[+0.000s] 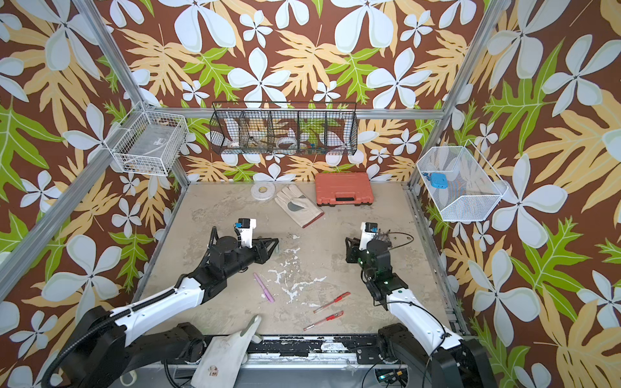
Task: Remove pen caps from pens
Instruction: Place the pen at the middle-right of the table, then pick up the pen from the center of the table.
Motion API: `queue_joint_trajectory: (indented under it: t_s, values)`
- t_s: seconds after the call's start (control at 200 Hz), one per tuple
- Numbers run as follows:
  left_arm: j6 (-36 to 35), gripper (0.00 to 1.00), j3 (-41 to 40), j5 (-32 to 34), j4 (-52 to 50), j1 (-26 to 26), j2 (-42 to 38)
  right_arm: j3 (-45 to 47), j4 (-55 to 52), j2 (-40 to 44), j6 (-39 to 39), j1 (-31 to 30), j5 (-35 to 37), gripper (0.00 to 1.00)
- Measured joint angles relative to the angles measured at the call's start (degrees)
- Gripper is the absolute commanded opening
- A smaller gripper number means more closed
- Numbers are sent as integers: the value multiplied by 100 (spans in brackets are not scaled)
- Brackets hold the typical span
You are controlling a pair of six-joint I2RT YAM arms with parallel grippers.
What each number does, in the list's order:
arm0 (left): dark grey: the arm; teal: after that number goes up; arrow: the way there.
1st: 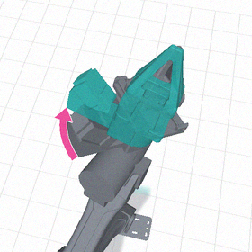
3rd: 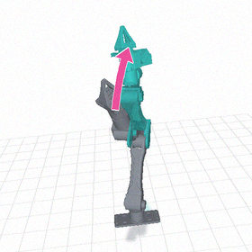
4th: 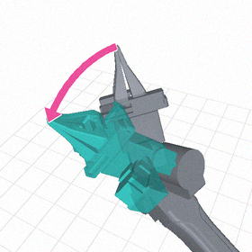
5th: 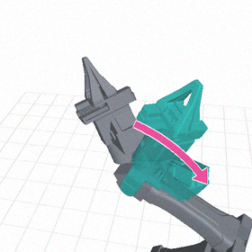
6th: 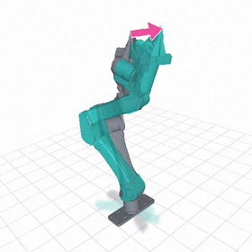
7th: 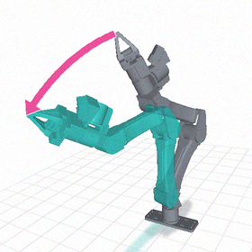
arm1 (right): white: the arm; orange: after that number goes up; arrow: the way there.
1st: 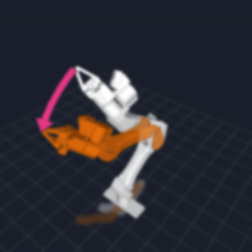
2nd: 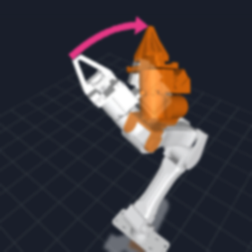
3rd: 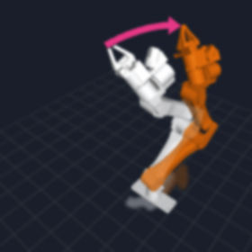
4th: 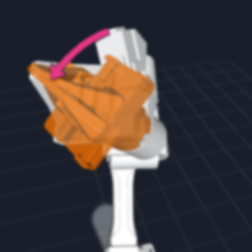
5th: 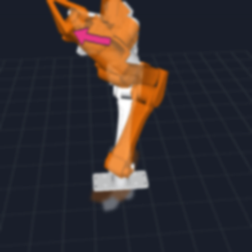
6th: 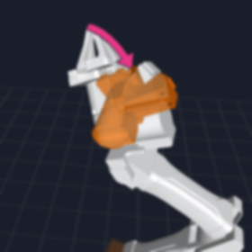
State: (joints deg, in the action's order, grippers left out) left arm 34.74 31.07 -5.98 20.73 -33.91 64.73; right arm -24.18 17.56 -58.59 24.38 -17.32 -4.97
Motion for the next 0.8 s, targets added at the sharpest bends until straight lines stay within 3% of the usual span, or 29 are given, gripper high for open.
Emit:
queue_joint_trajectory:
  t_s: [0.13,0.28,0.39,0.591,0.801]
  values:
    - [382,44,90,291,-1209,-13,-356,-341,-2,-560,-291,-555,-50,32]
    - [658,48,105,289,-2555,-26,-734,-682,-151,-1045,-614,-1217,411,32]
    - [708,52,304,315,-3497,-26,-778,-828,-267,-1241,-752,-1346,695,32]
    - [706,56,636,448,-4430,22,-313,-804,-356,-1134,-846,-1379,977,33]
    - [643,52,833,125,-4693,278,575,-743,-365,-990,-859,-1379,1106,33]
